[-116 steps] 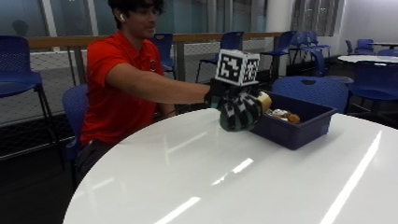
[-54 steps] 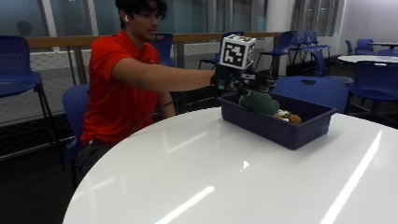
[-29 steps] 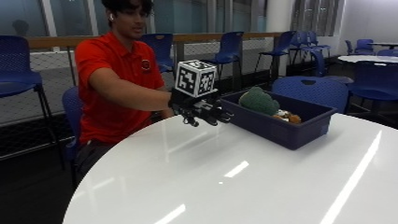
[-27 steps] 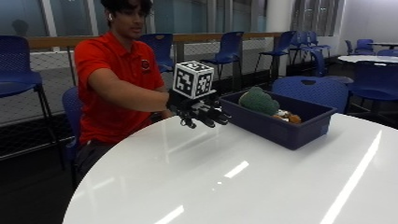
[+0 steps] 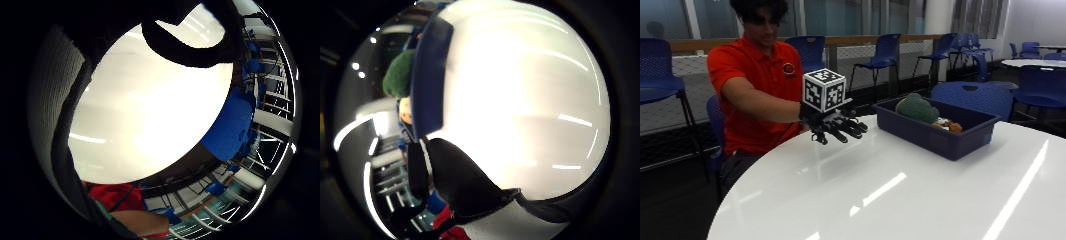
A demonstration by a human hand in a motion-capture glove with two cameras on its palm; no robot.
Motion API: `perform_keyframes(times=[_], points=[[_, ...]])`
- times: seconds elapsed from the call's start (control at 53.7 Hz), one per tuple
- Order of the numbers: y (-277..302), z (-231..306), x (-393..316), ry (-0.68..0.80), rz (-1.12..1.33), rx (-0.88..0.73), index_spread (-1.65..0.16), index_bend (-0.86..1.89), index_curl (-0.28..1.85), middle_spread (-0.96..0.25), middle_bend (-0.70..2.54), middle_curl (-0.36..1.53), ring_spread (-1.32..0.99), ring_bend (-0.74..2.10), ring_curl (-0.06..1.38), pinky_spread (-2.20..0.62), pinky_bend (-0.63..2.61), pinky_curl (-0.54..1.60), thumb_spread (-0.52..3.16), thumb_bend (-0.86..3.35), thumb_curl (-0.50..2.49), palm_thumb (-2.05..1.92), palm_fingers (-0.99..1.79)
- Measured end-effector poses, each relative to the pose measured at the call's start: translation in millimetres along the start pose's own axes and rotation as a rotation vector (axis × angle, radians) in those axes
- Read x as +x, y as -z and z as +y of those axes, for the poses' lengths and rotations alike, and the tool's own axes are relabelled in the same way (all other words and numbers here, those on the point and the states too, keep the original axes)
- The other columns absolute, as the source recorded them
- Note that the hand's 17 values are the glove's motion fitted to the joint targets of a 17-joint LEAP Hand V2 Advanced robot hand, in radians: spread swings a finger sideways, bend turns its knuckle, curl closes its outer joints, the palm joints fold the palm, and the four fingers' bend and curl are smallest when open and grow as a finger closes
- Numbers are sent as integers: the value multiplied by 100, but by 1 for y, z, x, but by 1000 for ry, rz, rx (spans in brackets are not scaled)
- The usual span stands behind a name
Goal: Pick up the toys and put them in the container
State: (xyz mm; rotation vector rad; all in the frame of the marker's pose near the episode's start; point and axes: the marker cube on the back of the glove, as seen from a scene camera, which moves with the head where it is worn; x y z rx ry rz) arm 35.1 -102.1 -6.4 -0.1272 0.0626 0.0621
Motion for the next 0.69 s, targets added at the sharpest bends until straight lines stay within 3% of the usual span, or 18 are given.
perform_keyframes(times=[0.69], points=[[-19,22,21,-26,-72,-17,-30,14,23,-4,12,22,2,14,16,10,74,33,85,-14,8,-21,-25]])
